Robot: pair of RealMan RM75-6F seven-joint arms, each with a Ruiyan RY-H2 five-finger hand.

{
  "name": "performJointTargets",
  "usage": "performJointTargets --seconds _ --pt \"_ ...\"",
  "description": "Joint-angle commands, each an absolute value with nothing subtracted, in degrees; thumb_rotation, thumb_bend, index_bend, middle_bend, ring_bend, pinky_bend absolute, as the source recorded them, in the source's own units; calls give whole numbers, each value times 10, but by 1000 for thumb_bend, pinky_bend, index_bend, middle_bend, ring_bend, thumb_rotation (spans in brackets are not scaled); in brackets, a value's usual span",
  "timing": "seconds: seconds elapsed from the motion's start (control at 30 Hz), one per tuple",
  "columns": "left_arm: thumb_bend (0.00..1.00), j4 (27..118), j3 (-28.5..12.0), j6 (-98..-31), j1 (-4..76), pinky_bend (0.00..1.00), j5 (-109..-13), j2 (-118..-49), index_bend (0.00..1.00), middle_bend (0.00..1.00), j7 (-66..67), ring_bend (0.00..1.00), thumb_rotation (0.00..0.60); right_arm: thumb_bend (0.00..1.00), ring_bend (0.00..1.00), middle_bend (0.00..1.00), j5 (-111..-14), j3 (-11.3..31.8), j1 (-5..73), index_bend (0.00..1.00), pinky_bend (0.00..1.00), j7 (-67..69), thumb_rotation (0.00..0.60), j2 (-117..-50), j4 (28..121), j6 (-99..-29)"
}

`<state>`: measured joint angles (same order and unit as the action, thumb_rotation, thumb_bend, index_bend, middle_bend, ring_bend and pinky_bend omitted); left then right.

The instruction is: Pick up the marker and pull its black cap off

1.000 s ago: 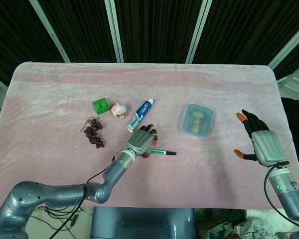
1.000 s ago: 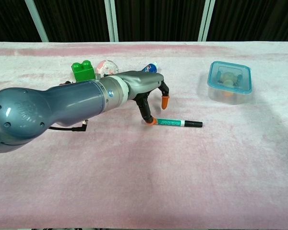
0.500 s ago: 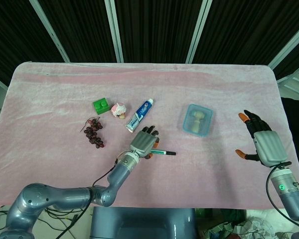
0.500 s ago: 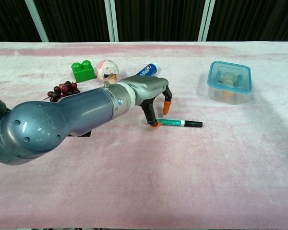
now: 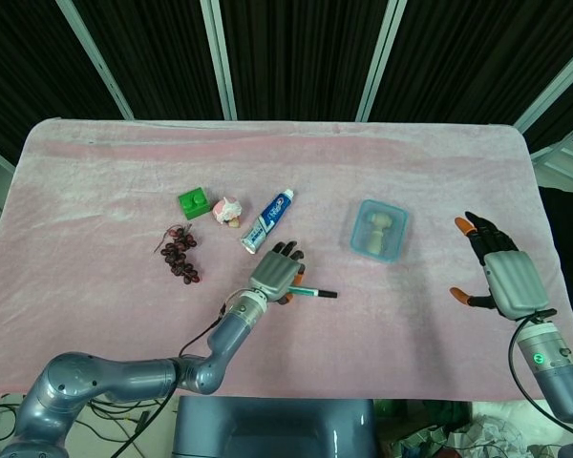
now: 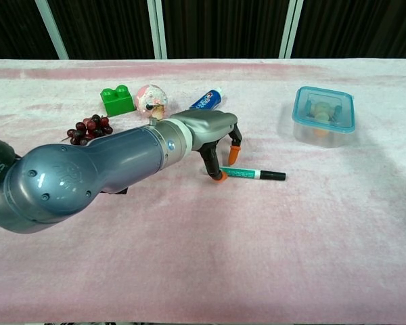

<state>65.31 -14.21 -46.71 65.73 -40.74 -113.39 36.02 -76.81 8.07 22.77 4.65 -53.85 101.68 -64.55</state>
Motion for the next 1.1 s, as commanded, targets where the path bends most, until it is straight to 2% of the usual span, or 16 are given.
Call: performJointTargets --seconds 0.03,0.53,1.1 --pt "297 649 -143 -466 658 98 -406 -1136 533 190 361 35 600 78 39 0 -767 81 228 36 151 46 600 -539 1017 -646" --pt "297 630 -142 -456 661 85 -404 -1149 502 190 365 35 600 81 39 0 -765 82 226 36 150 51 600 -539 1011 -643" --pt "310 628 -149 -465 657 85 -415 -1151 525 198 358 35 600 86 39 0 -764 82 226 34 150 50 600 -538 1012 -640"
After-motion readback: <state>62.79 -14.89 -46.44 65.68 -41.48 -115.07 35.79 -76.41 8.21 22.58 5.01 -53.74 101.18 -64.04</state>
